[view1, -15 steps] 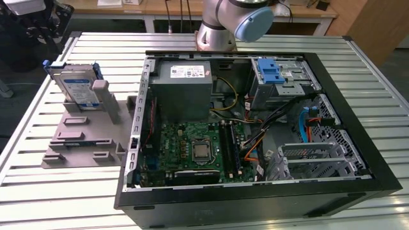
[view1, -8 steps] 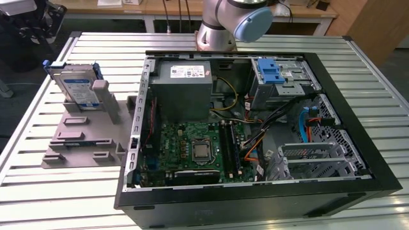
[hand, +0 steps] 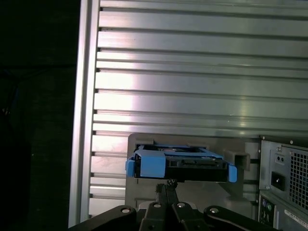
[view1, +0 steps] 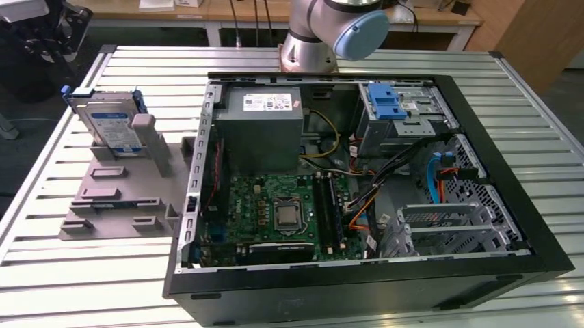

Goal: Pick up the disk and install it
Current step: 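Pick up the disk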

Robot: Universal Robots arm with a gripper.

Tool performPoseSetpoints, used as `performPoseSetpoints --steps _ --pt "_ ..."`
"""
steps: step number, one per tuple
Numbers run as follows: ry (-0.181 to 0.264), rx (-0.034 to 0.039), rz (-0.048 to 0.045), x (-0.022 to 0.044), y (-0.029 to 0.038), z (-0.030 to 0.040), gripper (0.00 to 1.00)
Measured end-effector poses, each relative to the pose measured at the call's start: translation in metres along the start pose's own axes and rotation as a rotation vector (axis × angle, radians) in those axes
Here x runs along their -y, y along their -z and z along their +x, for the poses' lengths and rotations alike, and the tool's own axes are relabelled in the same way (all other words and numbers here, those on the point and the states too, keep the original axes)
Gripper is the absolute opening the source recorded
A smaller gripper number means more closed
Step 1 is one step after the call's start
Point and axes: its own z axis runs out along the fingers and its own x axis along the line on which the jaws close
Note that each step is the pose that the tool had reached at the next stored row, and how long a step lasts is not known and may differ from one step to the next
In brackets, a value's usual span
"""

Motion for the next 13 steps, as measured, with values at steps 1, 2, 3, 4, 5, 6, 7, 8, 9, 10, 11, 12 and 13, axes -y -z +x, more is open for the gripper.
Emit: performPoseSetpoints --steps 1,2,3,4,5,6,7,8,9,10,11,12,13 --pt "0.000 0.0000 0.0000 0.0000 0.0000 0.0000 0.11" --pt "0.000 0.0000 0.0000 0.0000 0.0000 0.0001 0.11" --pt "0.000 0.0000 0.0000 0.0000 0.0000 0.0001 0.11" --pt "0.000 0.0000 0.0000 0.0000 0.0000 0.0001 0.11" --pt "0.000 0.0000 0.0000 0.0000 0.0000 0.0002 0.11" --pt "0.000 0.0000 0.0000 0.0000 0.0000 0.0002 0.11" --pt "0.000 0.0000 0.0000 0.0000 0.0000 0.0003 0.11" --pt "0.000 0.0000 0.0000 0.0000 0.0000 0.0003 0.11" --pt "0.000 0.0000 0.0000 0.0000 0.0000 0.0003 0.11" --pt "0.001 0.0000 0.0000 0.0000 0.0000 0.0003 0.11" --pt "0.003 0.0000 0.0000 0.0000 0.0000 0.0003 0.11" --pt "0.006 -0.0002 0.0000 0.0000 0.0000 0.0003 0.11" --pt "0.010 -0.0004 0.0000 0.0000 0.0000 0.0003 0.11"
